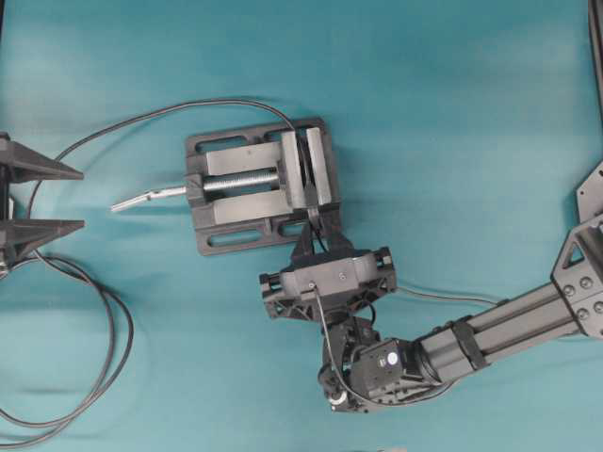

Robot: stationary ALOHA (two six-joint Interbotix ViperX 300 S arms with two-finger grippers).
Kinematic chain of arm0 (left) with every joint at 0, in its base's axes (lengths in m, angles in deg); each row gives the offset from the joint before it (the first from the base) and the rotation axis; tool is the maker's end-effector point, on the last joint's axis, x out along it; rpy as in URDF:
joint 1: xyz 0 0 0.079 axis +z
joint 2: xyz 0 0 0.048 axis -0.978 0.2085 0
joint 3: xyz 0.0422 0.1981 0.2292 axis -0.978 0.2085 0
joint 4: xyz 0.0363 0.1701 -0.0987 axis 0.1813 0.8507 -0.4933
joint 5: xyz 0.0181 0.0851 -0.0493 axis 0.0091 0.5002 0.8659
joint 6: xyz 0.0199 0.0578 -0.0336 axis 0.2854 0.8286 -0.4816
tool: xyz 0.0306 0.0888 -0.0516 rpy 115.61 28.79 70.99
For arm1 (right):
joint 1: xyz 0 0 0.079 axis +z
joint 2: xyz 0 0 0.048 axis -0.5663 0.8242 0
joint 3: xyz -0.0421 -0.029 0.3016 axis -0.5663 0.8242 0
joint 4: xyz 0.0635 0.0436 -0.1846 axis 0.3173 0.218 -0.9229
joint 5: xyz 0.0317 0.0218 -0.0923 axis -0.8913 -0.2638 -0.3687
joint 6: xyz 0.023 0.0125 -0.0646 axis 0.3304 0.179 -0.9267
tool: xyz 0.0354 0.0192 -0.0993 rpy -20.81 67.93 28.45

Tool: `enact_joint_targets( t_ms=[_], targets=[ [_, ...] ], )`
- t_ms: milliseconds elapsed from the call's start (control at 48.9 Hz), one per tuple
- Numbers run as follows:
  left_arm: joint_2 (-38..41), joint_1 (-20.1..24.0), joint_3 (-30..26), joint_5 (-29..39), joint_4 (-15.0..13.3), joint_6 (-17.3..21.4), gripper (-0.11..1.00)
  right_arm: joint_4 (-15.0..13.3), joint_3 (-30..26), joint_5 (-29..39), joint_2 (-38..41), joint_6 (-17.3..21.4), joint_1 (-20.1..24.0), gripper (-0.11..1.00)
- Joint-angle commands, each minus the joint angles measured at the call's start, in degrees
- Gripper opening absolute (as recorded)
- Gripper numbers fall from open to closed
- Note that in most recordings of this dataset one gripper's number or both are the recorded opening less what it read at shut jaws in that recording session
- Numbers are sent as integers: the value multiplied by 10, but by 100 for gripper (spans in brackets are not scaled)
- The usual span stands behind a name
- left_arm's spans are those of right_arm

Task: Insert the USB cable into the fixed female connector.
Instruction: 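Align the plug with the port and push it in with the right gripper, then press the plug further into the port with the right gripper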

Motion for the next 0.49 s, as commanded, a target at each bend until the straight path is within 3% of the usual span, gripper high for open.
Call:
enact_joint_targets(
  t_ms=[0,471],
  targets=[
    [9,2,-7,-5,2,-5,94,-20,-11,-8,-14,1,-38,20],
    [9,1,-7,-5,2,-5,94,-22,-7,-4,-7,5,-60,20]
  ],
)
